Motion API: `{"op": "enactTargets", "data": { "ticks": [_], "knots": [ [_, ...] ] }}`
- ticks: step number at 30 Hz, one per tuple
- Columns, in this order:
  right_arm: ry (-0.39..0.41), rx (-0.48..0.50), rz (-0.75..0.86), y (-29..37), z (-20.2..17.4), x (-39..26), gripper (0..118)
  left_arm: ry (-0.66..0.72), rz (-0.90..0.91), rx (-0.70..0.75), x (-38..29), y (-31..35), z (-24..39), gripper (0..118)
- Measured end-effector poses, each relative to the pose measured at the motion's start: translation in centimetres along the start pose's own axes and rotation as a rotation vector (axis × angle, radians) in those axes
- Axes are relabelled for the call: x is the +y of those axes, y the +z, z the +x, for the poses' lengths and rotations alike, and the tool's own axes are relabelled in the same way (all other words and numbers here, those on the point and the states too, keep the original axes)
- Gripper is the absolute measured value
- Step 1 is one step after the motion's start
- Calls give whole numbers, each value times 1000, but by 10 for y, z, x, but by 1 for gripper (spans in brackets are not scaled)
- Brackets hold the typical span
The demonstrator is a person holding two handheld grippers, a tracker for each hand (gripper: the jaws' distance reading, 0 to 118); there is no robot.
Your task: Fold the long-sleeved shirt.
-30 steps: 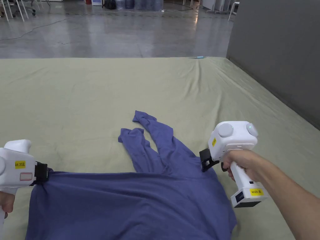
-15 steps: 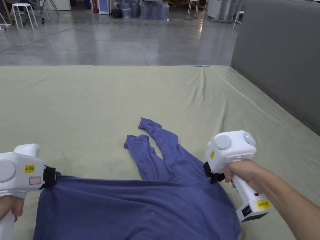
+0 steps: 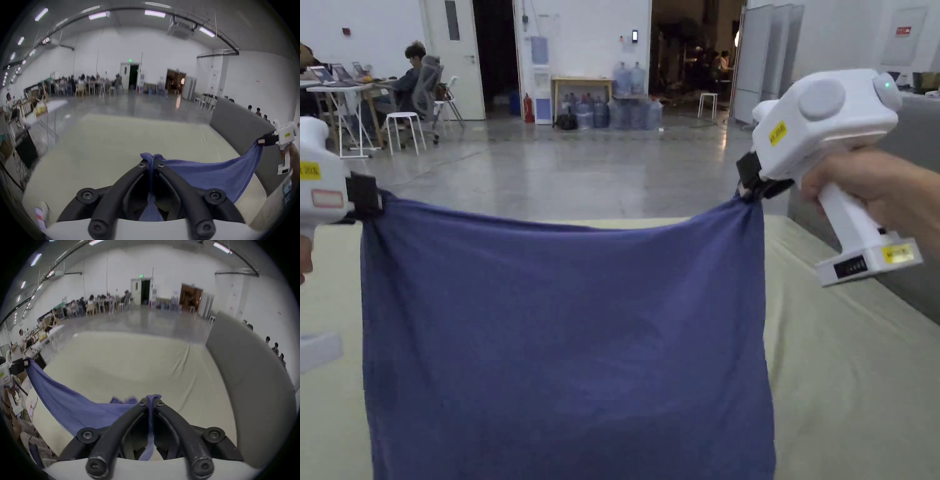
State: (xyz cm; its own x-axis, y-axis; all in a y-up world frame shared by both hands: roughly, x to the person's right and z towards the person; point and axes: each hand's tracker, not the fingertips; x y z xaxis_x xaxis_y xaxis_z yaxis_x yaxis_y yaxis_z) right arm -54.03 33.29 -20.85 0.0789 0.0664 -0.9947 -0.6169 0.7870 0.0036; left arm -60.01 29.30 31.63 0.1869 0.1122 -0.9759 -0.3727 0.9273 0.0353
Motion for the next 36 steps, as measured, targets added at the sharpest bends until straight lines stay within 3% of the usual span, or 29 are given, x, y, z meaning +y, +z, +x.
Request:
{"op": "enactTargets", "data": {
  "ticks": [4,6,10,14,22,32,36],
  "knots": [
    [-53,-11,142,33,0,78,0,-8,114,50,88,3,-2,0],
    [-42,-52,193,51,-5,112,0,-33,157,70,120,9,5,0],
    [-34,-130,348,78,-13,160,0,-9,227,69,161,15,11,0],
    [-48,-176,385,89,-14,190,0,23,267,47,178,19,20,0],
    [-44,-151,390,88,-13,174,0,18,227,83,154,13,29,0],
    [-50,-99,233,-23,-4,88,0,28,60,81,56,-49,15,0],
    [-81,-60,201,-31,5,61,0,21,51,63,31,-45,10,0]
  ]
}}
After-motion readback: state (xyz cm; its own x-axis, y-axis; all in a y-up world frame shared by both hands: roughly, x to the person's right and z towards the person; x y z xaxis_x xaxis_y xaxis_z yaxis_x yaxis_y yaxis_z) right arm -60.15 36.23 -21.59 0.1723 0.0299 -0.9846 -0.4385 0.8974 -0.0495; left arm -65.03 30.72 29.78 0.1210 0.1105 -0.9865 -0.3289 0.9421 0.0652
